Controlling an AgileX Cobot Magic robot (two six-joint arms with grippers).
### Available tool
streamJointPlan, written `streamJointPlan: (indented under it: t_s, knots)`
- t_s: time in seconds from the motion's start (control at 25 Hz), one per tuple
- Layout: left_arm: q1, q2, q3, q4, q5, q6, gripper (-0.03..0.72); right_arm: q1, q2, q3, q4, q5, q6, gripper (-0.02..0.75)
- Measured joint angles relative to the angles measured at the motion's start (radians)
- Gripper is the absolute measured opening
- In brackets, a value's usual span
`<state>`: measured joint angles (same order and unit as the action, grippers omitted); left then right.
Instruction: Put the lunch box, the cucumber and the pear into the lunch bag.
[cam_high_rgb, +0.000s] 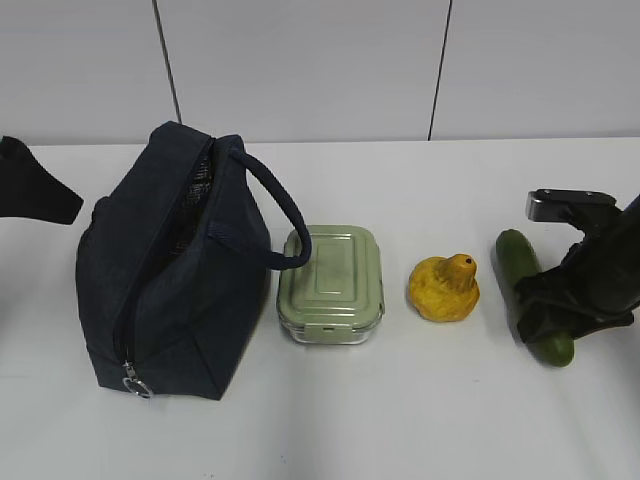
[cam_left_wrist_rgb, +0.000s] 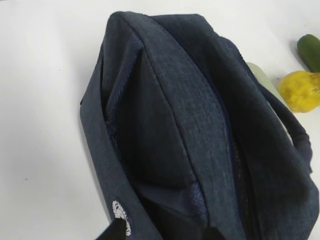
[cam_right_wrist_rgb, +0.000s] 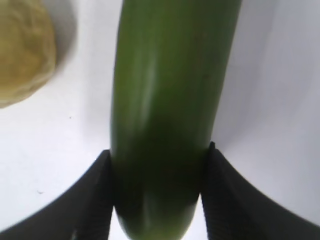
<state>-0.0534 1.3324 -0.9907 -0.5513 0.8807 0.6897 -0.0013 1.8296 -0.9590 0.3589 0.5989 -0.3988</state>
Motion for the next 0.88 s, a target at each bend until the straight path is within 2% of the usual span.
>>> streamJointPlan:
  t_s: [0.48,0.6,0.76,0.8,0.88]
  knots:
    - [-0.003,0.002,0.000,-0.028,0.053,0.000,0.288,0.002,-0.224,0.000,0.030,0.004,0.001,0.353]
    - [-0.028,0.027,0.000,-0.027,0.066,0.000,0.288,0.002,-0.246,0.000,0.054,0.009,-0.023,0.353]
    - [-0.078,0.098,0.000,-0.025,0.072,-0.008,0.282,0.002,-0.270,0.000,0.171,0.050,-0.119,0.351]
    - [-0.084,0.113,0.000,-0.020,0.066,-0.021,0.257,0.003,-0.270,0.000,0.202,0.059,-0.146,0.351]
    - [-0.087,0.140,0.000,0.004,0.042,-0.052,0.144,0.023,-0.270,0.000,0.287,0.081,-0.222,0.351]
